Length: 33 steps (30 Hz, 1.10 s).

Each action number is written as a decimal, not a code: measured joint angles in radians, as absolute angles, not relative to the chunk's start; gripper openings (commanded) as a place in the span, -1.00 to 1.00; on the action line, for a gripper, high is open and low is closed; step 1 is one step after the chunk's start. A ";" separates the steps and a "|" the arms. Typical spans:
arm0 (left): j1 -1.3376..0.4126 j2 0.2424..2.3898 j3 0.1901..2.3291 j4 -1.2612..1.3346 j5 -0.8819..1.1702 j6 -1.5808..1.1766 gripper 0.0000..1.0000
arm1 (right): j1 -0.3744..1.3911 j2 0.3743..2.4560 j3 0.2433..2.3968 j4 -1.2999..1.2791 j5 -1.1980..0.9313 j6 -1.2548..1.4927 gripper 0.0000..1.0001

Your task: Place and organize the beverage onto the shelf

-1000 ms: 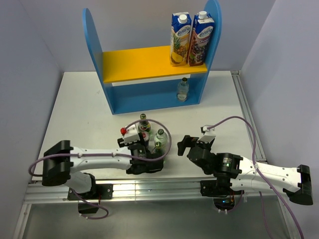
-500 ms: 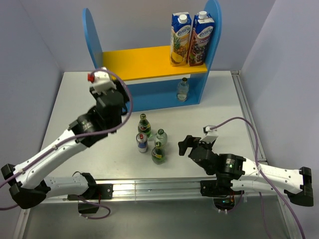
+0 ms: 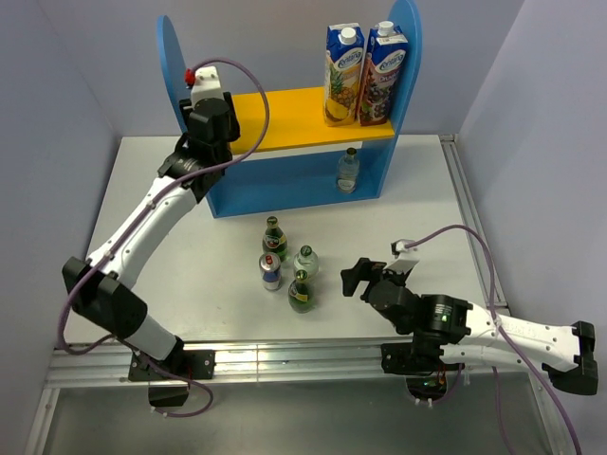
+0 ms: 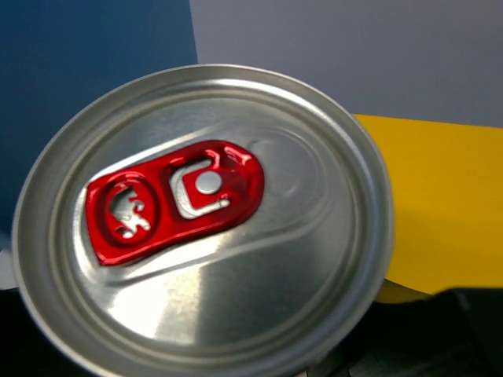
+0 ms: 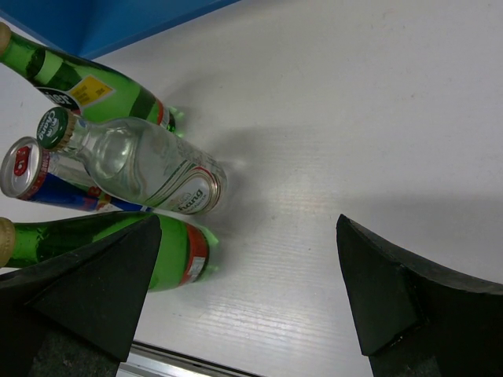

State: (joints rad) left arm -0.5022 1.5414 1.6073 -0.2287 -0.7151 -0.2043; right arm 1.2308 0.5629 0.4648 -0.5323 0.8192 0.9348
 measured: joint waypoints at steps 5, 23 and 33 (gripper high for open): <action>-0.489 1.624 1.621 -0.200 -0.686 -0.195 -0.99 | 1.231 0.551 0.463 -0.532 0.822 0.936 0.99; -0.424 1.708 1.621 -0.043 -0.677 -0.156 -0.99 | 1.231 0.537 0.450 -0.532 0.824 0.939 0.98; -0.406 1.780 1.663 -0.027 -0.663 -0.155 -0.18 | 1.231 0.525 0.450 -0.532 0.826 0.939 0.99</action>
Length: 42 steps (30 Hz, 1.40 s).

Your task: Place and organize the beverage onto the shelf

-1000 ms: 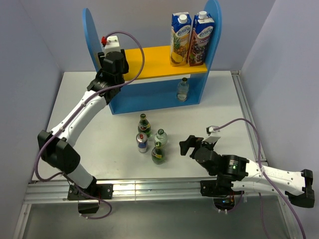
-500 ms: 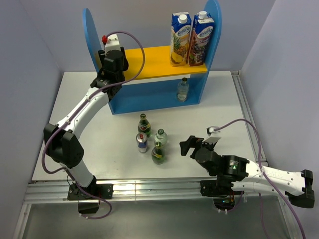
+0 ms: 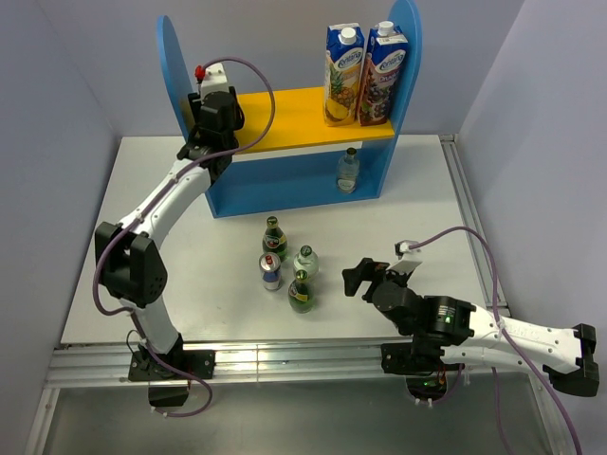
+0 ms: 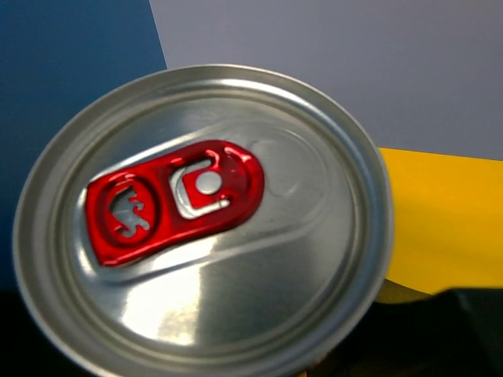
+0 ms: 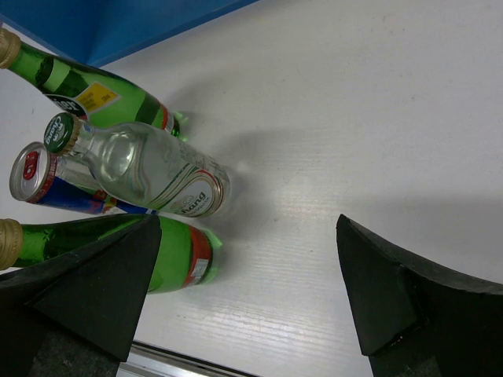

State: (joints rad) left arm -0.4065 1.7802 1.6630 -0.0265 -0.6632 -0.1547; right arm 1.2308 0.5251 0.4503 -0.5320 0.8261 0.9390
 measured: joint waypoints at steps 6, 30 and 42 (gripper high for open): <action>-0.405 1.782 1.700 -0.066 -0.639 -0.180 0.95 | 1.231 0.525 0.450 -0.532 0.826 0.939 0.99; -0.416 1.217 1.443 -0.168 -0.414 -0.282 0.99 | 1.231 0.512 0.448 -0.532 0.828 0.939 0.99; -0.438 1.113 1.374 -0.420 -0.348 -0.437 0.99 | 1.233 0.519 0.448 -0.532 0.831 0.947 0.98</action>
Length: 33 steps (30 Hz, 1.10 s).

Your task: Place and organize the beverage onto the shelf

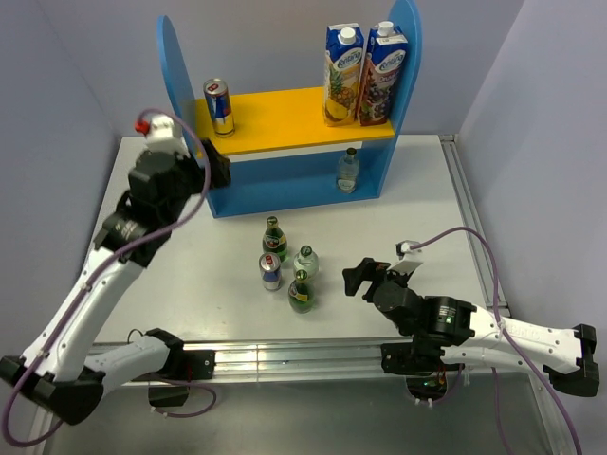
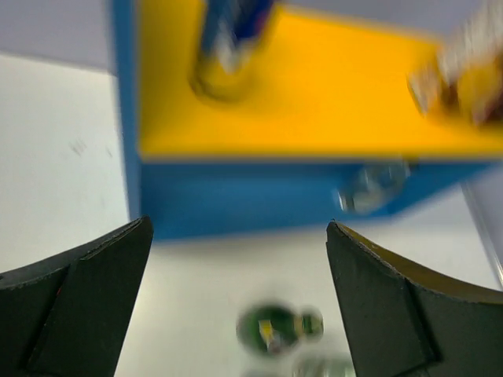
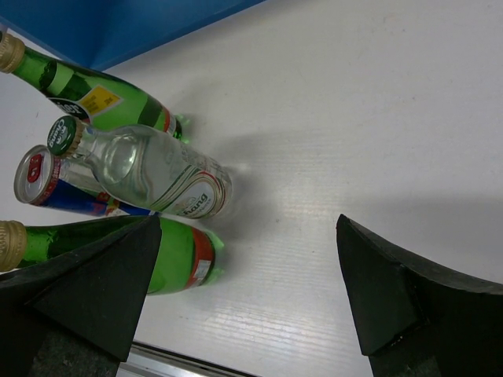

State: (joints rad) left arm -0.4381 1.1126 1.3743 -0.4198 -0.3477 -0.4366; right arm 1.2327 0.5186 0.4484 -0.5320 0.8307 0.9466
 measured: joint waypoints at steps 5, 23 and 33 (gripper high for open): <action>-0.540 0.888 1.069 -0.371 -0.211 -0.413 0.99 | 1.233 0.518 0.448 -0.532 0.833 0.948 0.98; -1.090 0.712 0.616 -0.239 -0.612 -0.677 0.99 | 1.234 0.520 0.434 -0.532 0.848 0.953 0.98; -1.216 0.829 0.466 -0.128 -0.786 -0.739 0.88 | 1.237 0.519 0.432 -0.531 0.847 0.953 0.98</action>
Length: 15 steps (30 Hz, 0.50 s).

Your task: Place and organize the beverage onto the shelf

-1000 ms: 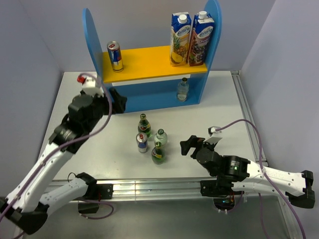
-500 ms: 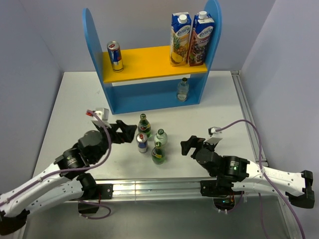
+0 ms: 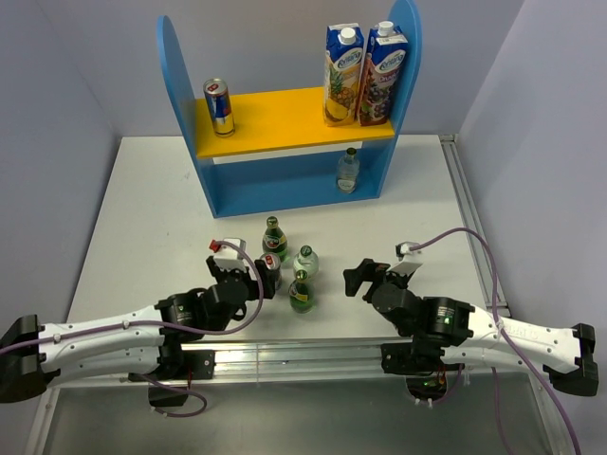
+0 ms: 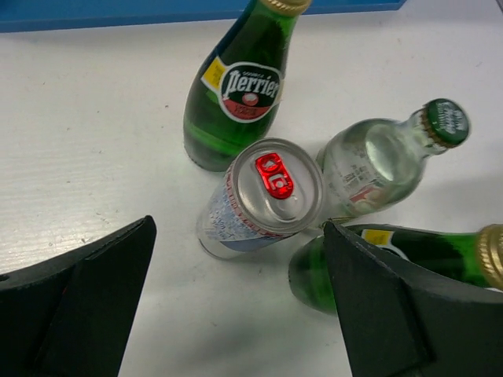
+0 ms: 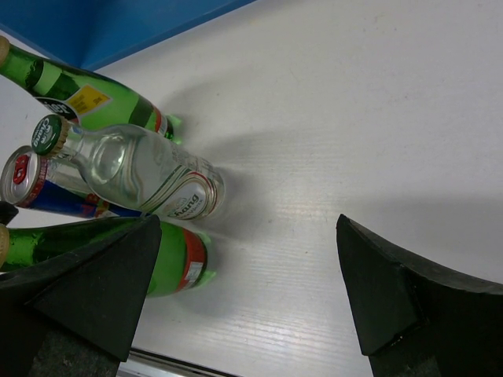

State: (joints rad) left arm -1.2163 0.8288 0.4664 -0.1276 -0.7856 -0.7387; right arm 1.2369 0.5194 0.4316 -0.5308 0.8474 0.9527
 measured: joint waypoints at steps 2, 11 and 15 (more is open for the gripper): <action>-1.217 0.838 0.438 -0.096 -0.798 -0.744 0.84 | 1.237 0.521 0.432 -0.530 0.848 0.953 0.98; -1.219 0.935 0.356 0.128 -0.831 -0.750 0.67 | 1.237 0.532 0.432 -0.527 0.848 0.953 0.98; -1.219 1.019 0.342 0.213 -0.838 -0.746 0.62 | 1.237 0.532 0.432 -0.527 0.849 0.953 0.99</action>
